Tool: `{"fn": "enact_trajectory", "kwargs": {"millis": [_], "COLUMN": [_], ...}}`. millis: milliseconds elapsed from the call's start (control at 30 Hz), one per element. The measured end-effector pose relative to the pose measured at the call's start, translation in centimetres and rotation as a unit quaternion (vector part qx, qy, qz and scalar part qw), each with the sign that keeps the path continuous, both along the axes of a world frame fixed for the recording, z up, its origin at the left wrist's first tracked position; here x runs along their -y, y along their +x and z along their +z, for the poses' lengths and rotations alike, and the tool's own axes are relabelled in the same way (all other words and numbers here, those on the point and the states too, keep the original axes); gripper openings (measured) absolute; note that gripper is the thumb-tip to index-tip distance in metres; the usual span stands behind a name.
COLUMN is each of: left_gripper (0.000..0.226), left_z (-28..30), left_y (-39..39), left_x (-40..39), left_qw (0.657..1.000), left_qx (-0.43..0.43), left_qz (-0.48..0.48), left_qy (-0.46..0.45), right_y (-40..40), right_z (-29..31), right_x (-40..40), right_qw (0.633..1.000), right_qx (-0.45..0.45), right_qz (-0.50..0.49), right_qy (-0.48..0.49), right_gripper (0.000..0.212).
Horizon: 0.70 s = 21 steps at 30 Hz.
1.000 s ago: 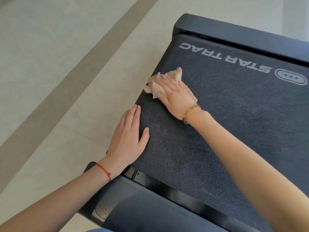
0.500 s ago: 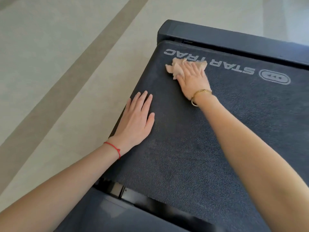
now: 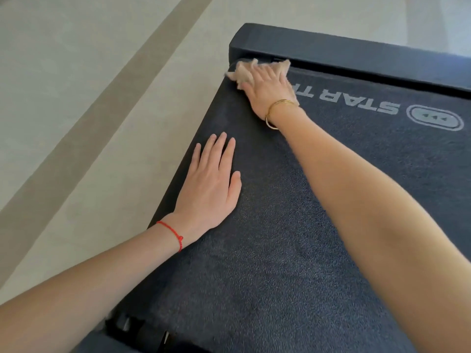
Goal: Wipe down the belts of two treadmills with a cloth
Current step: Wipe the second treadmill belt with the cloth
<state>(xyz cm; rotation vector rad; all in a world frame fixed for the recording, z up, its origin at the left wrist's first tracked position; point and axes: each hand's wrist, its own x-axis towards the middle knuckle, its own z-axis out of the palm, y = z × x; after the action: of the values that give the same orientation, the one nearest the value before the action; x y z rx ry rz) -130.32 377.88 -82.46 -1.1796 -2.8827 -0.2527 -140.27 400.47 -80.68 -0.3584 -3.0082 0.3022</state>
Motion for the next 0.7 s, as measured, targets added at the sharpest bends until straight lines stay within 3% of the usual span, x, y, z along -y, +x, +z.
{"fn": "enact_trajectory", "kwargs": {"millis": [133,267,367,433,500,633,700], "left_gripper": [0.065,0.066,0.066,0.066,0.066,0.066,0.067], "left_z": [-0.2,-0.3,-0.3,-0.3,-0.2,-0.3,-0.4], "left_y": [0.0,-0.1,-0.1,0.0,0.0,0.0,-0.1], "left_x": [0.1,0.3,0.2,0.1,0.0,0.0,0.1], "left_qw": [1.000,1.000,1.000,1.000,1.000,1.000,1.000], "left_qx": [0.000,-0.003,-0.004,-0.010,-0.012,-0.015,-0.012], "left_qz": [-0.005,-0.010,-0.010,-0.009,-0.011,-0.013,-0.016], "left_qy": [0.013,0.013,0.010,0.008,0.008,0.012,0.014], "right_y": [-0.6,2.2,4.9,6.6,7.0,7.1,8.7], "right_z": [0.1,-0.1,-0.6,-0.8,-0.4,0.0,-0.6], "right_x": [2.2,-1.5,-8.1,-11.7,-11.1,-2.2,1.4], "right_qw": [0.996,0.987,0.993,0.992,0.990,0.990,0.990], "right_qx": [-0.009,-0.026,-0.020,0.006,0.015,-0.034,-0.018], "right_qz": [0.085,0.145,0.014,-0.101,-0.133,0.031,0.090], "right_qy": [0.009,0.058,0.119,0.071,0.034,0.136,0.111], "right_gripper": [0.052,0.052,0.050,0.055,0.058,0.042,0.048]}}
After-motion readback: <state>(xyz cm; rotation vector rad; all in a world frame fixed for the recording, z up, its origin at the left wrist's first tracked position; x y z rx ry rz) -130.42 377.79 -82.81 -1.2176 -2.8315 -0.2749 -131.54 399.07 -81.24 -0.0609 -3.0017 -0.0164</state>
